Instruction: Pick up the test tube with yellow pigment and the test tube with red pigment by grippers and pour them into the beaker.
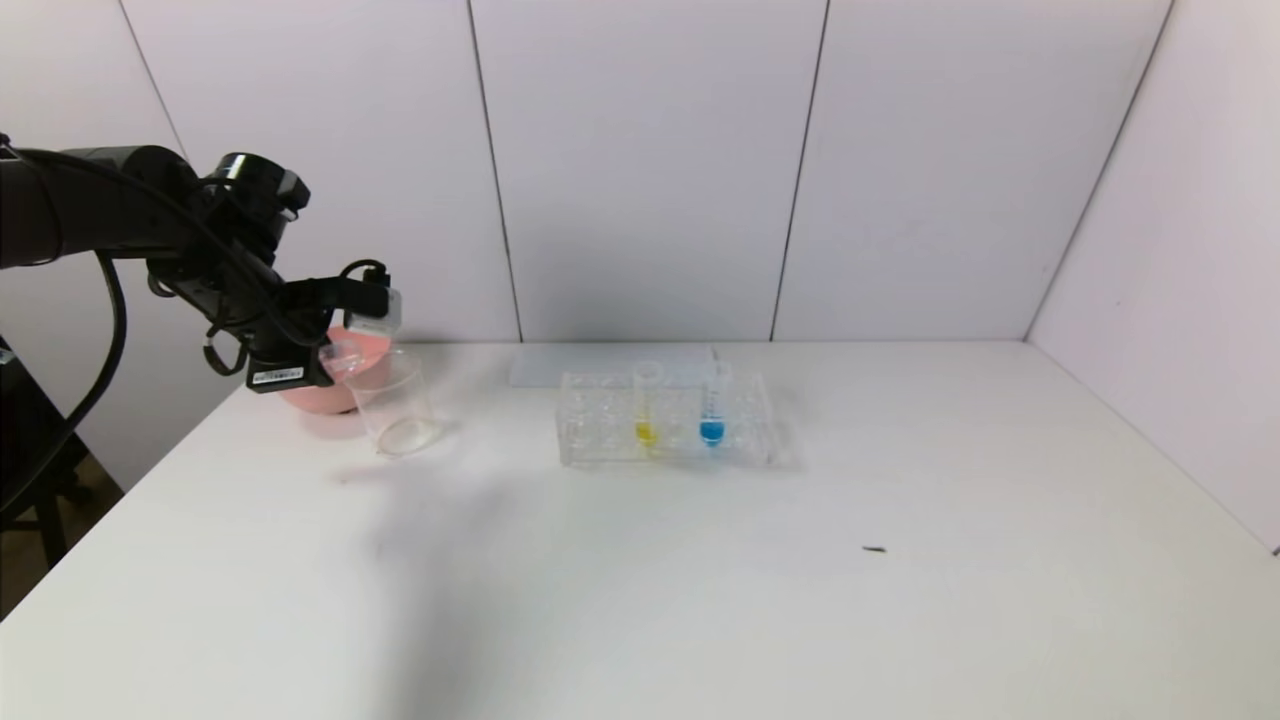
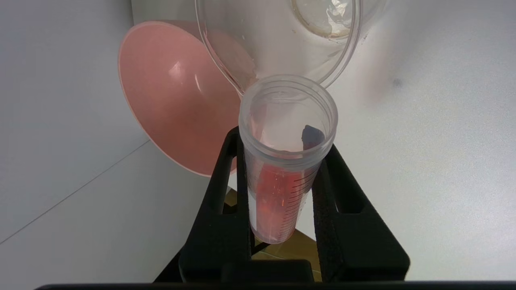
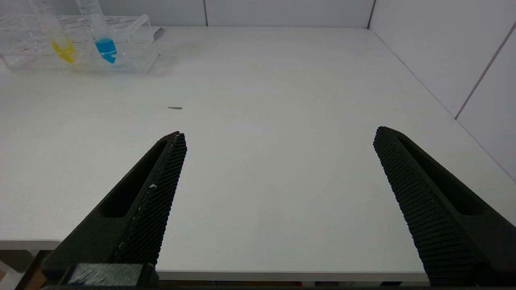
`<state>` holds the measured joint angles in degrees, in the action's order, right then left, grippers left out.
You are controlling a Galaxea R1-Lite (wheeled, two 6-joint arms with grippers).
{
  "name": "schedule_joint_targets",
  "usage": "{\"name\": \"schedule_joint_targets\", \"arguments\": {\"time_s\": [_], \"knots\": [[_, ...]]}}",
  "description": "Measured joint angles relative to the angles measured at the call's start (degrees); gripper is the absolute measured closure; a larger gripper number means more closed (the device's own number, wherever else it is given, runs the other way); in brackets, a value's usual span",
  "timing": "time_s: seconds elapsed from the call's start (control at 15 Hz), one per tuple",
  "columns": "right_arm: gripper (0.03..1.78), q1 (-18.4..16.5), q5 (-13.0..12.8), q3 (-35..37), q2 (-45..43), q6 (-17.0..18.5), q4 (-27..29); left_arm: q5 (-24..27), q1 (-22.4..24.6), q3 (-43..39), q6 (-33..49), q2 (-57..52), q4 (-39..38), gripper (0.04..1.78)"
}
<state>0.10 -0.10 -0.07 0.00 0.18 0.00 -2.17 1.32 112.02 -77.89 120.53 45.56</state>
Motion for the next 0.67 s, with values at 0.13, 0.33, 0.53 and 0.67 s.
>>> {"name": "schedule_joint_targets", "arguments": {"time_s": [0.13, 0.33, 0.53, 0.67], "knots": [[0.11, 0.0, 0.0, 0.0, 0.0, 0.0, 0.0, 0.0, -0.1, 0.4, 0.0, 0.3, 0.2, 1.36], [0.11, 0.0, 0.0, 0.0, 0.0, 0.0, 0.0, -1.8, -0.6, 0.9, -0.9, 0.7, 0.2, 1.36], [0.11, 0.0, 0.0, 0.0, 0.0, 0.0, 0.0, -3.1, -0.8, 1.1, -1.6, 1.1, 0.2, 1.36], [0.11, 0.0, 0.0, 0.0, 0.0, 0.0, 0.0, -4.5, -0.9, 1.2, -2.0, 1.2, 0.2, 1.36]]}}
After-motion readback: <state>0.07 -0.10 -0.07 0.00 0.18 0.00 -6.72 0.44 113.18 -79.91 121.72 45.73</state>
